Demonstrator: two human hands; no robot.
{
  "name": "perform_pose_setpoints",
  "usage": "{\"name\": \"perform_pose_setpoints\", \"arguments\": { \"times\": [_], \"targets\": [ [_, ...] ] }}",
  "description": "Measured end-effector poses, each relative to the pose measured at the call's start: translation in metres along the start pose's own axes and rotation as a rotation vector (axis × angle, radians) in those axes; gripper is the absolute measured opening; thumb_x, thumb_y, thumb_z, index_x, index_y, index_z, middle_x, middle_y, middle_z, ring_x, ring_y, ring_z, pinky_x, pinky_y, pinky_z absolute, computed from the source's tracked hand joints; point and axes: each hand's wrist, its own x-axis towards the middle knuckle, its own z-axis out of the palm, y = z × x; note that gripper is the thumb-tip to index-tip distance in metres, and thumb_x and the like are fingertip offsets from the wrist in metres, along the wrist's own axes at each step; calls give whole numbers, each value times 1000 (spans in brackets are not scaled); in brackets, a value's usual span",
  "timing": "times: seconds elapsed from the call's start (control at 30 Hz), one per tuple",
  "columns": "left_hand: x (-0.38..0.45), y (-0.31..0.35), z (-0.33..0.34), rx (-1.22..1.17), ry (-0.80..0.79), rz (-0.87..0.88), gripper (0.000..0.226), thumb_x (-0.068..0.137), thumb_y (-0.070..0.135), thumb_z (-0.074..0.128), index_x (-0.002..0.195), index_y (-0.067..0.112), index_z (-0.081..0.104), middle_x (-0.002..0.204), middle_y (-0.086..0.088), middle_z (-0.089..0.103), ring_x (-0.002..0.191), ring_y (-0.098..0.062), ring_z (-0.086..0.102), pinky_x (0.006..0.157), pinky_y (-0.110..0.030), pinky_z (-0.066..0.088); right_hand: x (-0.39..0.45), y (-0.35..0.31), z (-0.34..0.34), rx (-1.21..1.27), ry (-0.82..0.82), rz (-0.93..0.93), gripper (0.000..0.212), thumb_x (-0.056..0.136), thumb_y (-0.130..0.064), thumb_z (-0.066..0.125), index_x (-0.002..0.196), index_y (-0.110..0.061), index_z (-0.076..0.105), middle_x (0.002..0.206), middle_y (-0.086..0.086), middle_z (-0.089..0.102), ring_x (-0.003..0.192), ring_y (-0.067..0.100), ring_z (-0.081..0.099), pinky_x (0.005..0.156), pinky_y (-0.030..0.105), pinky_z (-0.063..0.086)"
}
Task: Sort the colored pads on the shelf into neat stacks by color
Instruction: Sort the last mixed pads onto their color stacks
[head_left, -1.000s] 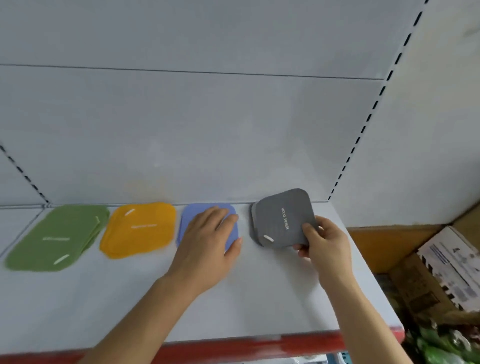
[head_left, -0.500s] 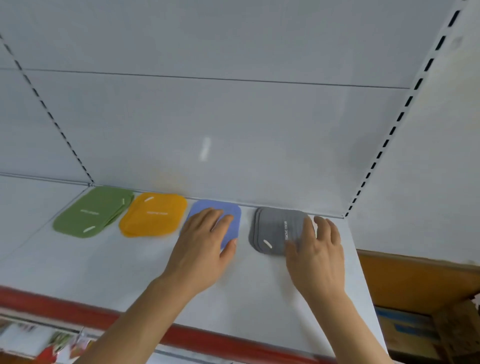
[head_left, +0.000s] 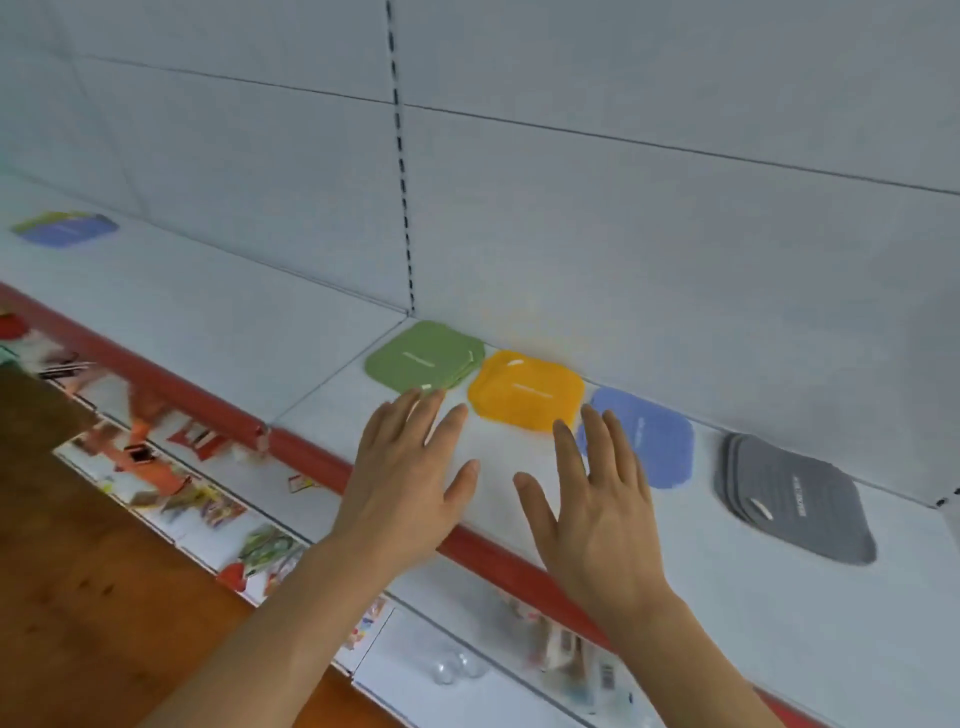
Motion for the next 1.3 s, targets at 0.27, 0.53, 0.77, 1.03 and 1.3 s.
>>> {"name": "perform_pose_setpoints", "arguments": {
  "times": [0.27, 0.53, 0.77, 1.03, 1.3],
  "targets": [
    [-85, -173, -58, 56, -15, -186, 63, 100, 53, 39, 148, 16, 55, 157, -12, 52, 150, -36, 41, 121, -58, 38, 21, -183, 55, 42, -46, -103, 71, 102, -60, 41, 147, -7, 51, 161, 23, 38, 154, 42, 28, 116, 59, 36],
    [-126, -321, -92, 94, -50, -385, 63, 105, 57, 38, 159, 24, 41, 169, -6, 36, 160, -30, 24, 130, -51, 22, 55, -330, 103, -7, -158, -258, 74, 104, -66, 27, 153, -13, 43, 165, 18, 33, 157, 38, 22, 122, 57, 31],
    [-111, -431, -86, 86, -52, -493, 63, 104, 60, 29, 157, 28, 44, 167, -5, 41, 159, -30, 28, 128, -55, 27, 128, -417, 164, 16, -185, -329, 76, 104, -65, 25, 152, -11, 47, 161, 20, 40, 155, 39, 28, 120, 58, 34],
    [-42, -558, -100, 174, -66, -506, 67, 104, 59, 19, 157, 27, 43, 166, -1, 41, 159, -24, 26, 128, -51, 27, 238, -512, 242, 122, -198, -347, 73, 102, -63, 35, 147, -7, 53, 153, 22, 50, 148, 42, 39, 115, 58, 41],
    [-5, -665, -86, 122, -90, -574, 72, 100, 60, 17, 158, 28, 43, 167, 1, 40, 159, -23, 27, 130, -49, 24, 324, -597, 303, 119, -240, -371, 75, 101, -64, 33, 149, -9, 51, 154, 19, 50, 149, 40, 38, 117, 55, 40]
  ]
}}
